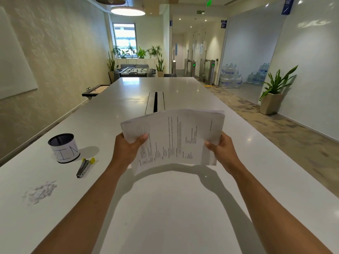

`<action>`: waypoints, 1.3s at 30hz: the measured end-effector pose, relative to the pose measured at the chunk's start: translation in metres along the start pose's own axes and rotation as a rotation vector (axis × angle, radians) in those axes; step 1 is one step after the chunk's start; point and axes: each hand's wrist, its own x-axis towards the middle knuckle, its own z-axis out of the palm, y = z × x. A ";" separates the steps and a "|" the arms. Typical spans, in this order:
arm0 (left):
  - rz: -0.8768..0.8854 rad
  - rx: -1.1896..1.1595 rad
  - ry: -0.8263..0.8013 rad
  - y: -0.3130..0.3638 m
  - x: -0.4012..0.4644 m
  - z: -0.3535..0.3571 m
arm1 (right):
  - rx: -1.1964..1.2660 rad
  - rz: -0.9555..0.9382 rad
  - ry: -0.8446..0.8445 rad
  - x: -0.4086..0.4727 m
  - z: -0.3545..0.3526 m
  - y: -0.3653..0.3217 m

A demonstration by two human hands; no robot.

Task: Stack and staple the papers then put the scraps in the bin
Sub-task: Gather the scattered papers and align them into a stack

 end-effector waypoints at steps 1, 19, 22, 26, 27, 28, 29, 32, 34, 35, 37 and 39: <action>0.015 0.003 0.007 0.000 -0.001 0.002 | 0.004 -0.006 0.019 -0.001 0.003 0.002; 0.531 0.464 0.136 -0.007 -0.015 0.003 | -0.325 -0.357 0.231 -0.011 0.023 0.015; 0.505 0.496 0.137 -0.008 -0.014 0.004 | -0.356 -0.326 0.255 -0.007 0.024 0.016; 0.491 0.473 0.137 -0.008 -0.010 0.002 | -0.335 -0.304 0.253 -0.003 0.023 0.016; 0.489 0.462 0.135 -0.008 -0.010 0.002 | -0.334 -0.304 0.249 -0.002 0.022 0.016; 0.487 0.458 0.130 -0.007 -0.011 0.003 | -0.330 -0.306 0.244 -0.001 0.022 0.017; 0.488 0.460 0.125 -0.007 -0.011 0.003 | -0.325 -0.306 0.235 0.000 0.021 0.017; 0.479 0.452 0.121 -0.009 -0.009 0.002 | -0.316 -0.305 0.217 0.000 0.022 0.016; 0.472 0.442 0.127 -0.009 -0.008 0.002 | -0.320 -0.323 0.229 0.001 0.021 0.017; 0.469 0.435 0.132 -0.010 -0.007 0.002 | -0.320 -0.333 0.236 0.002 0.019 0.018; 0.458 0.412 0.145 -0.011 -0.006 0.001 | -0.315 -0.338 0.243 0.005 0.017 0.020; 0.451 0.396 0.152 -0.013 -0.006 0.001 | -0.295 -0.320 0.238 0.006 0.016 0.020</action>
